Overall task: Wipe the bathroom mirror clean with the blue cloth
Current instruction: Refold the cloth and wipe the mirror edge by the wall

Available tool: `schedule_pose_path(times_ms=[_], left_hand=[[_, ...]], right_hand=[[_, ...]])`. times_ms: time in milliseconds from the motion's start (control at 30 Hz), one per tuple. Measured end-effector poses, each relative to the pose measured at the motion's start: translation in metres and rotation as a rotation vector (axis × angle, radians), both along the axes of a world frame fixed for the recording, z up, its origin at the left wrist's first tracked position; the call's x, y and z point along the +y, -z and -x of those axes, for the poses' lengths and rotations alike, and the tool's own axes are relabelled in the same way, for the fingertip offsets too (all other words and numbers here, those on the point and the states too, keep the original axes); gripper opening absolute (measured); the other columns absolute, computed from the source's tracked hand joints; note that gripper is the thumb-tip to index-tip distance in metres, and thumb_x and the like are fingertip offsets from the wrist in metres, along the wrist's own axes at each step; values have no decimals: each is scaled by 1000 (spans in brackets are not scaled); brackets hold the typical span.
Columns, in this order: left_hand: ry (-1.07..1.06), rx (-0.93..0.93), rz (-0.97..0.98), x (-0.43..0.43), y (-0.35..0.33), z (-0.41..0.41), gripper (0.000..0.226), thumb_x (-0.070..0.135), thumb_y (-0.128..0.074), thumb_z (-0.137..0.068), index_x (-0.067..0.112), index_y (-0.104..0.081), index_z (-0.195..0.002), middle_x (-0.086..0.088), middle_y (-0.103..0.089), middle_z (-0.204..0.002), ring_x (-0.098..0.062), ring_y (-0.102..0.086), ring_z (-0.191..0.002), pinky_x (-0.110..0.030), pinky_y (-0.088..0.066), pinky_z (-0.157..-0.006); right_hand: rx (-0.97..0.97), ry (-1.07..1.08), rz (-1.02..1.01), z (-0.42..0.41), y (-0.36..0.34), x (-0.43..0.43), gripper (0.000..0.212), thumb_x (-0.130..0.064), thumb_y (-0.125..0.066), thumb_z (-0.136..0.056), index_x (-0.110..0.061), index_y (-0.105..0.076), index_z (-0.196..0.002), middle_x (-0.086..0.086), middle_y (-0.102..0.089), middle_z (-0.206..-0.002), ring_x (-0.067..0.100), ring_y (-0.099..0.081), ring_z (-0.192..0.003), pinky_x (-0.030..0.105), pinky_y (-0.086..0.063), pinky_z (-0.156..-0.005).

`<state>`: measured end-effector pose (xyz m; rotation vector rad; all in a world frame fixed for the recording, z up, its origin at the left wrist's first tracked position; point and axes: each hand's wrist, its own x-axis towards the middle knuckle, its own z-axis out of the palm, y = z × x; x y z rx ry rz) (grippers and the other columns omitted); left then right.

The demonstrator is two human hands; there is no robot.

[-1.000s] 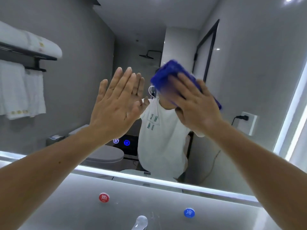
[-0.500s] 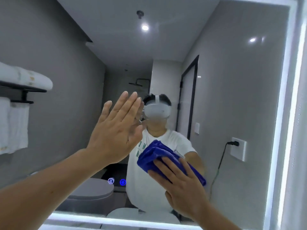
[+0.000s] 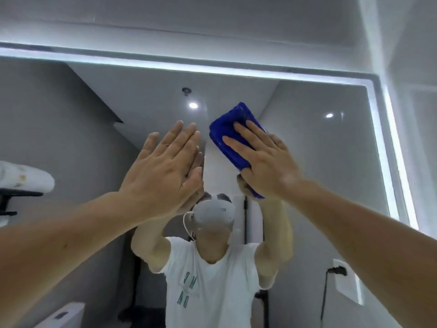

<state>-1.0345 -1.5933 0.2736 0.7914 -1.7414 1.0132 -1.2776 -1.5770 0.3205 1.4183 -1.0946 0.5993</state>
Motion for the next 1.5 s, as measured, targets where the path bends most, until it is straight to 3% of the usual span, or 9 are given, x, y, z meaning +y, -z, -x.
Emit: schedule_pose_path(times_ms=[467,733,900,1000,1067,1200,1267,1367,1500], left_hand=[[-112,-7,18,15,-58,-63,79,64,14,-80,31,19,-152,20,31,-155,3,38,-138,-36,15,-121],[-87,31,17,18,-51,-76,77,64,13,-80,31,21,-149,17,27,-158,2,34,-140,-34,15,-121],[-40,38,12,18,-44,-67,73,62,10,-83,31,18,-149,16,24,-159,2,32,-141,-34,13,-121],[-24,38,-19,19,-41,-68,73,63,10,-82,31,18,-148,16,23,-159,3,31,-141,-30,17,-120],[-21,45,-49,20,-38,-74,75,64,9,-81,32,17,-148,18,23,-158,4,31,-141,-30,17,-120],[-88,42,-73,15,-31,-90,75,64,14,-77,34,24,-145,21,31,-153,5,36,-138,-32,17,-120],[-119,44,-71,12,-31,-98,75,63,16,-75,33,26,-143,20,34,-152,4,37,-137,-32,17,-120],[-99,65,-72,5,-32,-102,76,64,15,-75,33,25,-144,21,31,-153,5,36,-137,-30,17,-119],[-61,89,-83,-3,-26,-93,79,63,12,-77,31,19,-148,21,29,-154,6,35,-138,-28,17,-119]], right_hand=[[-483,-106,-20,-45,-160,-11,70,-26,-34,-90,-41,-5,-152,-11,8,-162,12,12,-148,46,-1,-117],[-15,-136,-36,-128,-102,-39,68,-24,-37,-98,-36,0,-154,-12,11,-162,11,17,-146,45,5,-119],[311,-71,-167,-94,-5,-24,67,-34,-36,-96,-37,-3,-153,-11,17,-158,9,25,-144,47,8,-119],[387,28,-177,-65,-3,-18,71,-35,-39,-93,-39,-1,-153,-10,17,-158,8,26,-144,41,12,-118],[289,67,-127,-48,-38,-12,71,-35,-38,-94,-42,3,-151,-13,19,-157,6,25,-143,37,9,-118],[-327,5,-55,-21,-127,4,72,-30,-36,-92,-44,2,-151,-11,11,-162,10,14,-147,45,-7,-118],[-497,-20,-37,-32,-148,-2,74,-29,-38,-90,-41,1,-152,-10,12,-162,12,14,-147,47,-6,-117],[-536,-54,-20,-60,-153,-15,75,-28,-40,-90,-39,1,-152,-10,13,-161,13,15,-147,49,-1,-117],[-284,-64,-41,-72,-134,-17,73,-33,-39,-90,-38,-2,-153,-9,9,-162,13,11,-148,47,-2,-117]])
